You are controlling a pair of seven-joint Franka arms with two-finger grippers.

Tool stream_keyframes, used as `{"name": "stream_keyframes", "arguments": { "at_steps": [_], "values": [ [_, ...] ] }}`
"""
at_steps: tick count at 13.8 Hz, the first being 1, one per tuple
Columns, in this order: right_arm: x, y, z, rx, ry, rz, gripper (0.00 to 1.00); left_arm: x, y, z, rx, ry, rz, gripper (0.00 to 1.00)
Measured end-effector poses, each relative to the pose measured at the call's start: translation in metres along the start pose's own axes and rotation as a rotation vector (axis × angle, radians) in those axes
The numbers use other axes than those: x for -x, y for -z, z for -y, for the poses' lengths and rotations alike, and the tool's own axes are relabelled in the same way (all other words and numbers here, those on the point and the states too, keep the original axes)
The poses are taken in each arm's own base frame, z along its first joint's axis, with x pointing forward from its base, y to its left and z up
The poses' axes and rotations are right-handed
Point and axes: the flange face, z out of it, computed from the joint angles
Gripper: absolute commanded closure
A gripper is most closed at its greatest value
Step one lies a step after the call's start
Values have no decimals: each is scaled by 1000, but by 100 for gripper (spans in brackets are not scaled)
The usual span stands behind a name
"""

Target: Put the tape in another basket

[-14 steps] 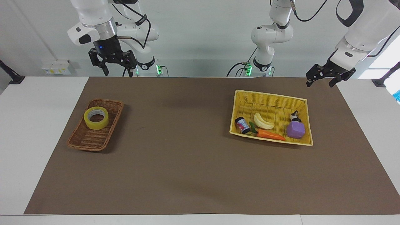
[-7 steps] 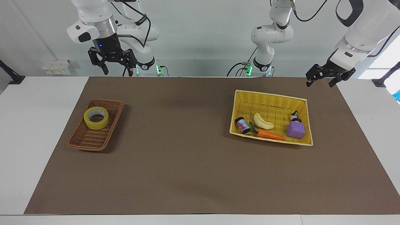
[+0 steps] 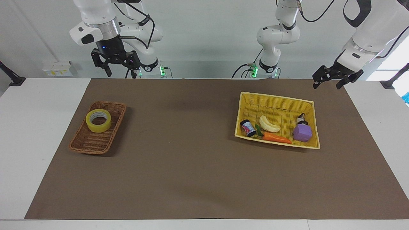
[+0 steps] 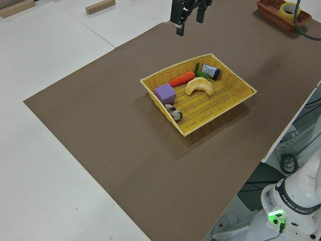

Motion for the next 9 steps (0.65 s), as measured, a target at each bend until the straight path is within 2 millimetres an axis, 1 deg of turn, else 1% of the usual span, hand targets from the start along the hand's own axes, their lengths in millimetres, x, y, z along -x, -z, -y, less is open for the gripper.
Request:
{"name": "stream_keyframes", "arguments": {
  "at_steps": [5,9],
  "values": [
    [14,1,19,1,5,2,0,0,0,0,0,0,0,0],
    [15,0,16,3,0,4,0,0,0,0,0,0,0,0]
  ]
}}
